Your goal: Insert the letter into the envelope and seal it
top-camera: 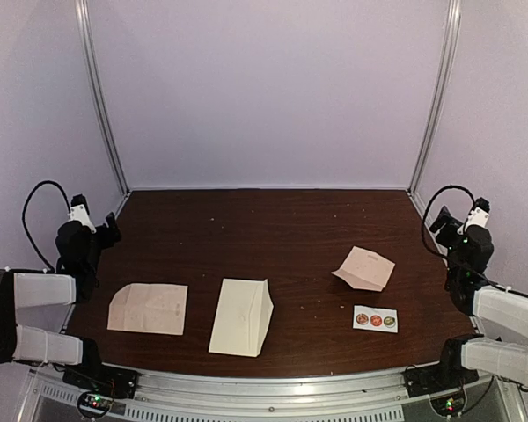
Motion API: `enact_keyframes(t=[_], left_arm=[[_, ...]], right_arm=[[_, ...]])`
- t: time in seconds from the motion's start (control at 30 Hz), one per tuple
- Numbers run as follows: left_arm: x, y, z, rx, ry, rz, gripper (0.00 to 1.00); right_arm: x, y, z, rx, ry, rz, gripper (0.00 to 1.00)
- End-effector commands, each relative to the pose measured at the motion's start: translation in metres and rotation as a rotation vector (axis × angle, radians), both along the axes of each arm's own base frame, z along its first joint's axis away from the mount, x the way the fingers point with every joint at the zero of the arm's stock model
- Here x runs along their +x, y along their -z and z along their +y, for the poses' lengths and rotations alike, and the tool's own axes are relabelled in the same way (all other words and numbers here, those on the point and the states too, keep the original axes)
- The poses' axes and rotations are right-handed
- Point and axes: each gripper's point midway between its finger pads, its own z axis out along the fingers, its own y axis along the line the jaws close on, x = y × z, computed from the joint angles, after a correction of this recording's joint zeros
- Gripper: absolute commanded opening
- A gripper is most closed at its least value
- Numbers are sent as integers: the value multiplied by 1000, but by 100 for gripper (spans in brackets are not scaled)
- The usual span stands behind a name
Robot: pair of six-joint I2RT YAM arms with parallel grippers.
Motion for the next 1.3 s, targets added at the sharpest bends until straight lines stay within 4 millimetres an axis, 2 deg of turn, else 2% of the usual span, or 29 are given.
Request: enact_keyframes(t=[0.0,0.23,0.3,0.4,0.43,0.53,0.63,0.73,0.8,0.9,0.97,1.0,1.1,1.2,1.27], left_arm=[[-7,-8,6,-6,-43,-46,98],[-21,-11,13,-25,-87,-80,97],[-21,-11,15,-90,-101,-48,98],[-19,-32,13,-230,-107,-12,98],[-19,-44,9,-263,-88,-9,98],[-18,-96,-17,-318,67,-26,98],[-17,-149,-54,-311,288,-49,98],[-4,-173,-80,-246,411,28,98],[7,-185,-111,-175,488,89,98],[24,-194,-147,-102,567,142,98],[28,-207,-161,-99,636,97,98],[30,-207,-162,-89,643,81,98],[36,-182,-152,-57,585,103,98],[38,-149,-135,-6,497,182,98],[39,-143,-129,0,462,189,98]], right_arm=[[-8,5,-8,29,48,-1,100],[0,1,8,-10,-54,11,100],[3,0,14,-23,-90,17,100],[10,-3,26,-36,-159,27,100],[12,-4,30,-41,-188,32,100],[21,-5,41,-43,-249,74,100],[30,-2,56,-28,-319,128,99],[41,-3,84,-25,-425,178,98],[50,1,110,-35,-497,249,97],[53,19,154,-78,-593,413,93],[48,30,177,-108,-614,496,92],[42,37,190,-128,-639,536,92],[20,60,223,-193,-705,661,92],[-9,81,246,-269,-751,791,92],[-25,90,254,-293,-774,851,92]])
